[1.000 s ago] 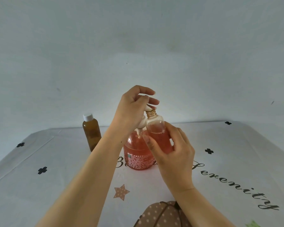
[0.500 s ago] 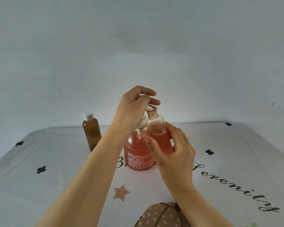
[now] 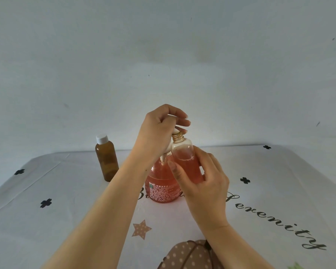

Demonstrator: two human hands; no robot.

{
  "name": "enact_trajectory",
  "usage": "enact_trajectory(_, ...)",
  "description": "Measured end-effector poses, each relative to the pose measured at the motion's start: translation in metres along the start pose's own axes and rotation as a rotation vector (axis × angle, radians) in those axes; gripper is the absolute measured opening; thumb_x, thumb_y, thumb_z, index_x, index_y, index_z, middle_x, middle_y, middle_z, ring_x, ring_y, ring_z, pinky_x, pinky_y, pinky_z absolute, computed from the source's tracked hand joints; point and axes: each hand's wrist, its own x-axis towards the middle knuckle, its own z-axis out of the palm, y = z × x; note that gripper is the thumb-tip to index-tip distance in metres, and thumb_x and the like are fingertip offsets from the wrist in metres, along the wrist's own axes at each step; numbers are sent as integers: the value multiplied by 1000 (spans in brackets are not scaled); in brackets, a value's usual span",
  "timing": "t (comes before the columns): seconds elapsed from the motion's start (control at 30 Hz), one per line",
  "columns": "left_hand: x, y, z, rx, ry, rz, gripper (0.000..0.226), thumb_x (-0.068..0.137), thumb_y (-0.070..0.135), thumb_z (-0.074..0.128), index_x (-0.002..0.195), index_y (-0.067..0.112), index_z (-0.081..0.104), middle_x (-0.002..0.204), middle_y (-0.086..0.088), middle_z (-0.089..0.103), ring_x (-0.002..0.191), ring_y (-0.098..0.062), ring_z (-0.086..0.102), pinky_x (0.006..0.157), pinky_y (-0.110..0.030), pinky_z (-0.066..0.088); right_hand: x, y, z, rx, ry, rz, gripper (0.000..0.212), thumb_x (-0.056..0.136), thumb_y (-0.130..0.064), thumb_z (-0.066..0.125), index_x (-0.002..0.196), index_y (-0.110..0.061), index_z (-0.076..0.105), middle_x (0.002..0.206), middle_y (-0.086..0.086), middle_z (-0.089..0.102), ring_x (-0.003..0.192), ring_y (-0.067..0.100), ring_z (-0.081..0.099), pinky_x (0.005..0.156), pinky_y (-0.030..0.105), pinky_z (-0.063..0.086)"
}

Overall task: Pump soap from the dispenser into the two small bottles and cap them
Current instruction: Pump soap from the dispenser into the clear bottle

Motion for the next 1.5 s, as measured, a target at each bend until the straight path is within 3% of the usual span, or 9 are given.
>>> enact_trajectory(0.33,-1,-5,-1,151,-67,-4,40,90,0,35,78,20,68,93,6,73,76,-6,70,61,-26,52,-4,2,-5,-29,8,6,53,75,-69,62,112,-30,68,95,-17,63,89,11,64,73,39,57)
enact_trajectory(0.47,-1,-5,0,167,-48,3,39,90,1,35,78,19,68,91,5,73,76,-8,71,69,-30,55,-3,2,-4,-29,1,1,53,75,-68,61,112,-30,68,96,-16,64,89,11,64,74,39,57)
enact_trajectory(0.63,0,-1,-2,49,4,-36,34,87,-2,36,84,12,66,85,-2,74,75,-15,70,70,-31,55,0,0,-3,-14,43,-36,52,76,-65,64,113,-28,68,97,-14,65,88,11,65,73,41,57)
enact_trajectory(0.83,1,3,-4,33,12,-46,29,90,1,40,91,15,65,85,-1,74,72,-11,67,66,-28,56,2,-2,-3,-13,50,-52,53,77,-64,65,116,-27,68,97,-13,66,88,11,65,73,41,57)
enact_trajectory(1.1,0,5,-4,74,31,-41,28,90,2,42,90,17,66,84,0,75,84,-25,70,81,-46,55,2,-1,-4,-5,56,-56,55,77,-64,65,116,-26,68,97,-12,66,88,12,65,72,41,57)
enact_trajectory(1.23,-1,5,-4,75,26,-43,29,89,1,41,88,16,66,83,-1,75,82,-30,68,79,-51,54,2,-1,-3,0,61,-49,56,77,-66,64,115,-25,69,97,-12,66,88,13,65,72,42,57)
enact_trajectory(1.37,0,3,-4,41,17,-49,29,89,1,41,90,14,66,81,-2,75,73,-28,62,69,-41,50,1,-1,-3,4,51,-40,54,78,-66,64,115,-28,68,98,-13,66,89,11,65,73,41,57)
enact_trajectory(1.5,1,2,-3,24,11,-51,29,90,0,40,89,14,66,82,-3,74,70,-15,68,64,-27,55,1,-2,-2,25,51,-23,55,77,-66,65,114,-27,69,97,-12,67,89,12,66,73,41,56)
